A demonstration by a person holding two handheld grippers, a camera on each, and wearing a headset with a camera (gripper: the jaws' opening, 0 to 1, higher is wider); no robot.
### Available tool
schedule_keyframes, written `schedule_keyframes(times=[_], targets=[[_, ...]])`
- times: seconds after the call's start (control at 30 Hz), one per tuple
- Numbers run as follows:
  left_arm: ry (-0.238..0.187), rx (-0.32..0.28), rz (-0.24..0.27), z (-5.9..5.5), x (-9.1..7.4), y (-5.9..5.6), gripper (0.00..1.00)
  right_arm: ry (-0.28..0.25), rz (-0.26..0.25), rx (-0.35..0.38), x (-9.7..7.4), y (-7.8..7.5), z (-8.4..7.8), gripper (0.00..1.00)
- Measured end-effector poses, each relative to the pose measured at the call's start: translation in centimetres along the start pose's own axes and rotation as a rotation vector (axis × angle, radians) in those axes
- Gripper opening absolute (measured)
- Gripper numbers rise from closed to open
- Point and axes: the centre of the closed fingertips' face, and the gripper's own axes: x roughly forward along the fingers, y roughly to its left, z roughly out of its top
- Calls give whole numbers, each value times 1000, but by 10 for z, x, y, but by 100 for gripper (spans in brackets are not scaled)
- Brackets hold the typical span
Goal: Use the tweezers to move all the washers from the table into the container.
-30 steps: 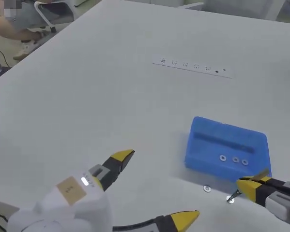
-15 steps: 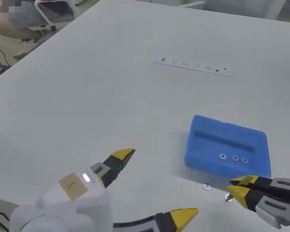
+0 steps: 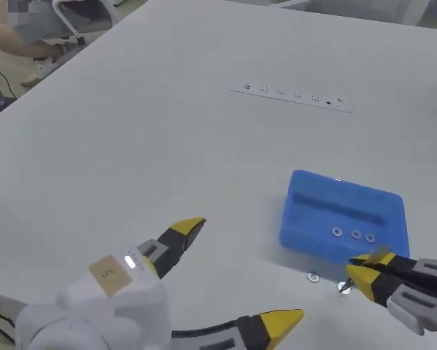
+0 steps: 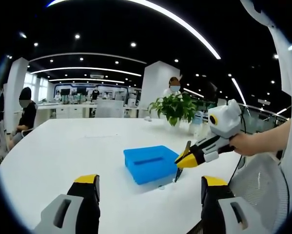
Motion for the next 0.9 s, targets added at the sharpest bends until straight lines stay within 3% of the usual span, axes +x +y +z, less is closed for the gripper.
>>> schedule_keyframes(times=[0.4, 0.57, 0.7, 0.9], targets=[[16, -11, -6, -3, 2, -2, 88, -103, -25, 40, -9, -11, 40, 2], [12, -14, -5, -3, 1, -1, 88, -166, -31, 122, -6, -22, 54, 2], [10, -15, -2, -3, 1, 0, 88, -181, -41, 174, 0, -36, 57, 2], [8, -14, 0, -3, 0, 0, 88, -160, -49, 214, 17, -52, 54, 2]])
